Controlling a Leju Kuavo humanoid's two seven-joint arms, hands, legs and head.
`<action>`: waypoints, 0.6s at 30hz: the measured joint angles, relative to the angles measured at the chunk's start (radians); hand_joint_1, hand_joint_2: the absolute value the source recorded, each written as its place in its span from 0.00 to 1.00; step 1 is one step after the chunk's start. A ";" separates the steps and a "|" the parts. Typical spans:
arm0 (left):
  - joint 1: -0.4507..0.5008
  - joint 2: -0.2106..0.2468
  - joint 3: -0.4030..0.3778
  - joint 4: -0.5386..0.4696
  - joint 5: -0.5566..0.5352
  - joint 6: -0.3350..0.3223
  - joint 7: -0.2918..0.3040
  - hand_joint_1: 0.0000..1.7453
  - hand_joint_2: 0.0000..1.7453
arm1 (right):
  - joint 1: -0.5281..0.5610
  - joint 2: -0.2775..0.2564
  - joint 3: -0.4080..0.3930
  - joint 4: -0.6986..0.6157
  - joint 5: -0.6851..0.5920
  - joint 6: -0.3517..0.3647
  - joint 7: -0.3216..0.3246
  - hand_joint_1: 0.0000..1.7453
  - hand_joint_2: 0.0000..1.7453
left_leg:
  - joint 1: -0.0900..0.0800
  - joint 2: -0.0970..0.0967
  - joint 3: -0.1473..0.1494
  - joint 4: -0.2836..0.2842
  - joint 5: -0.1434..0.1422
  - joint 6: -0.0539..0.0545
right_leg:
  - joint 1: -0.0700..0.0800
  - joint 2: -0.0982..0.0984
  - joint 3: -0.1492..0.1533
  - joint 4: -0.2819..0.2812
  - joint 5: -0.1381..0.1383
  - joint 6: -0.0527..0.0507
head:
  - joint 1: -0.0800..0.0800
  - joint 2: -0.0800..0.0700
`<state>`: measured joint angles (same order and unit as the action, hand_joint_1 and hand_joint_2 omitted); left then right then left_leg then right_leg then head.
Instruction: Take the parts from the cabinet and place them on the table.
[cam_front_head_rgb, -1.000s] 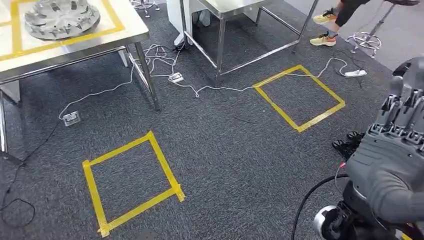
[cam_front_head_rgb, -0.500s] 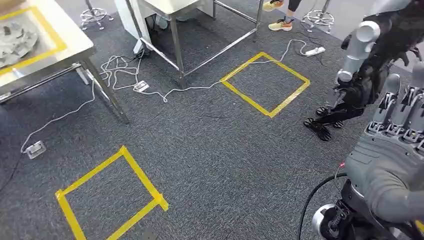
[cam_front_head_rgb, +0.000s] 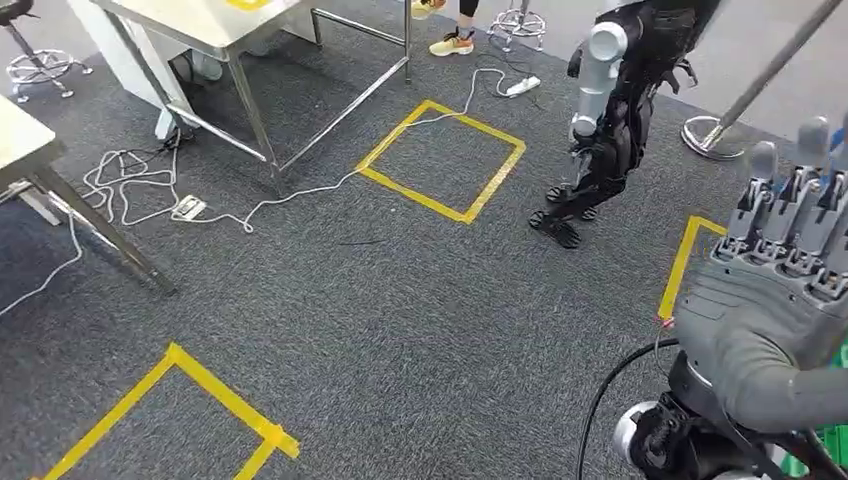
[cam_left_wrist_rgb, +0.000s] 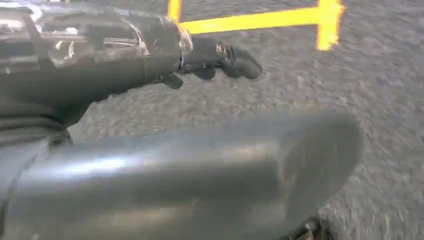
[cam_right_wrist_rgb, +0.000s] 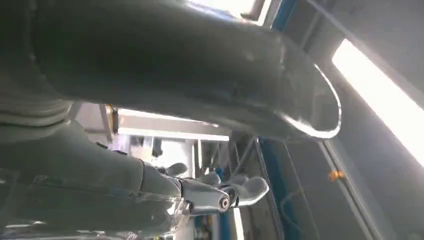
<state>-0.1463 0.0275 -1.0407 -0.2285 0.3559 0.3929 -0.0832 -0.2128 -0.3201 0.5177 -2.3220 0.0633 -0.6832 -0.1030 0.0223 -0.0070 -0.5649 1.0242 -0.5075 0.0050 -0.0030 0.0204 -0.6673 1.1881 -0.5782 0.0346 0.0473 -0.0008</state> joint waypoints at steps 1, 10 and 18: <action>0.002 0.000 0.000 0.000 0.000 -0.002 0.000 0.00 0.00 | 0.001 0.000 0.003 0.000 0.000 0.000 0.000 0.00 0.00 | -0.001 0.022 0.003 0.000 -0.004 0.000 | -0.004 -0.009 -0.042 0.072 -0.026 0.005 | 0.002 0.000; -0.007 0.001 0.000 0.000 -0.001 -0.031 0.002 0.00 0.00 | 0.004 0.002 0.009 0.002 0.009 0.000 0.003 0.00 0.00 | -0.003 0.125 0.043 -0.008 -0.035 -0.036 | 0.003 -0.084 0.071 -0.169 0.105 -0.020 | 0.000 0.000; 0.003 -0.002 -0.001 -0.001 -0.002 -0.039 -0.001 0.00 0.00 | 0.005 0.005 0.011 0.003 0.010 0.000 0.009 0.00 0.00 | -0.006 0.000 -0.117 0.295 -0.164 -0.042 | 0.009 0.001 0.094 -0.194 0.109 -0.060 | -0.035 0.000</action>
<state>-0.1437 0.0256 -1.0418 -0.2293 0.3536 0.3536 -0.0839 -0.2080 -0.3151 0.5283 -2.3194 0.0732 -0.6832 -0.0942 0.0165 -0.0070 -0.6817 1.3188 -0.6712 -0.0367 0.0056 0.0215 -0.5730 0.9937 -0.4689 -0.0249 0.0118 -0.0008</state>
